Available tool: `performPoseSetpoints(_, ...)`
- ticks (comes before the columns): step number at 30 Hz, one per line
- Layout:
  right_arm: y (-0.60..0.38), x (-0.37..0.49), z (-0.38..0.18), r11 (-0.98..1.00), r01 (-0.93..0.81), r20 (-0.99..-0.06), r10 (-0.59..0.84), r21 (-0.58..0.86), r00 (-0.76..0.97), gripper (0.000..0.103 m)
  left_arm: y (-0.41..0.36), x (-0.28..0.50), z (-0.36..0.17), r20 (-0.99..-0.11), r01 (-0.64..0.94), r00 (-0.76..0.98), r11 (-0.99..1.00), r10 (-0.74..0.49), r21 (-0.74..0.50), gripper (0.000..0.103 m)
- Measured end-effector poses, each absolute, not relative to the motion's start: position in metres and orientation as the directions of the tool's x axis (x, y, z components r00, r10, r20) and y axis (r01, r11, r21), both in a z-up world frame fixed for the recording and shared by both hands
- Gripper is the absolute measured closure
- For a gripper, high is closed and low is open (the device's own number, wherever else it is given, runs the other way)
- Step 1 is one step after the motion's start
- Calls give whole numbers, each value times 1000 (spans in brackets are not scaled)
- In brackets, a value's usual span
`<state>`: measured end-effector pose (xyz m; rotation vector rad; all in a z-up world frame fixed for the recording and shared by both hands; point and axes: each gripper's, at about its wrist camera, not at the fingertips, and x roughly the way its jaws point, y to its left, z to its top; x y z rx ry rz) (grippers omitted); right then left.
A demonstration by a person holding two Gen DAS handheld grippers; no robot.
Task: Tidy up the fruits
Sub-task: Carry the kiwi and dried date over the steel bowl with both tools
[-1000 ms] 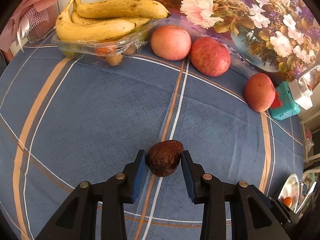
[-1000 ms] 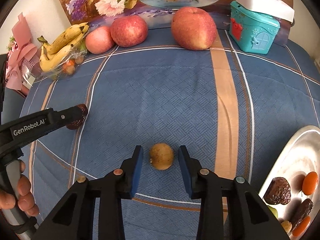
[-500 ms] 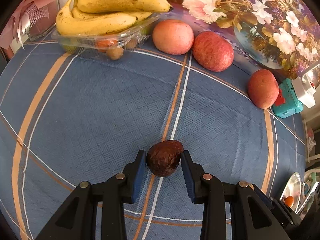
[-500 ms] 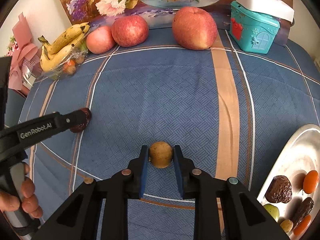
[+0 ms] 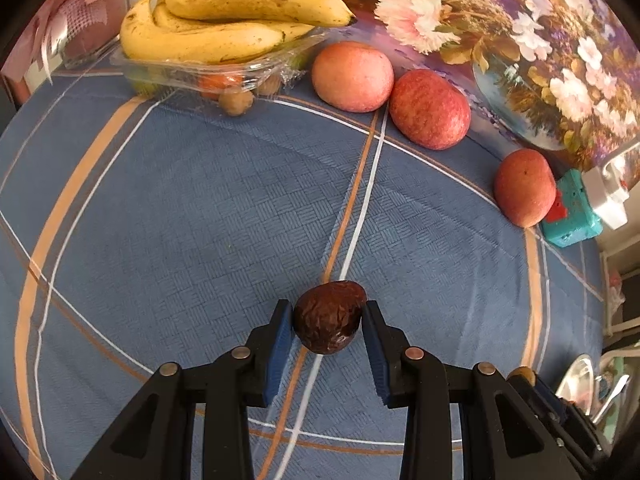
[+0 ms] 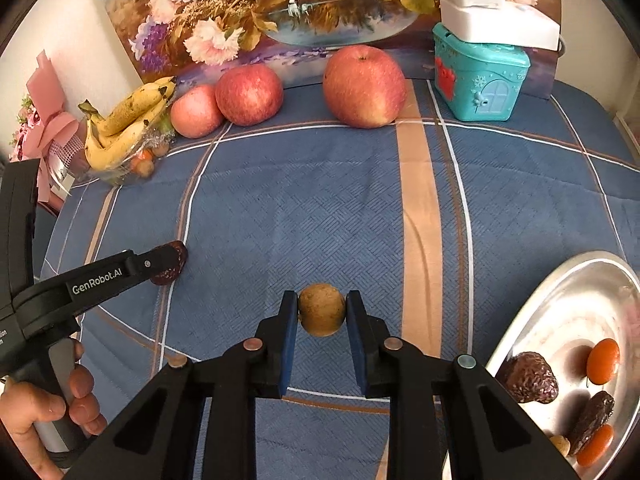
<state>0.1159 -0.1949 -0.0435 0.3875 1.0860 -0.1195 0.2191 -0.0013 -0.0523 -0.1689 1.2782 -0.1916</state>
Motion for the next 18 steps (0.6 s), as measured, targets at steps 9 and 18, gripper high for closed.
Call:
performPoseSetpoints(9, -194, 103, -30, 921, 286, -875, 104, 264, 473, 78, -2, 199, -22, -915, 41, 294, 961, -275, -275, 65)
performPoseSetpoints(18, -197, 71, -17, 904, 316, -868, 109, 289, 484, 78, -10, 173, 17, -898, 87, 338, 959, -283, -269, 65)
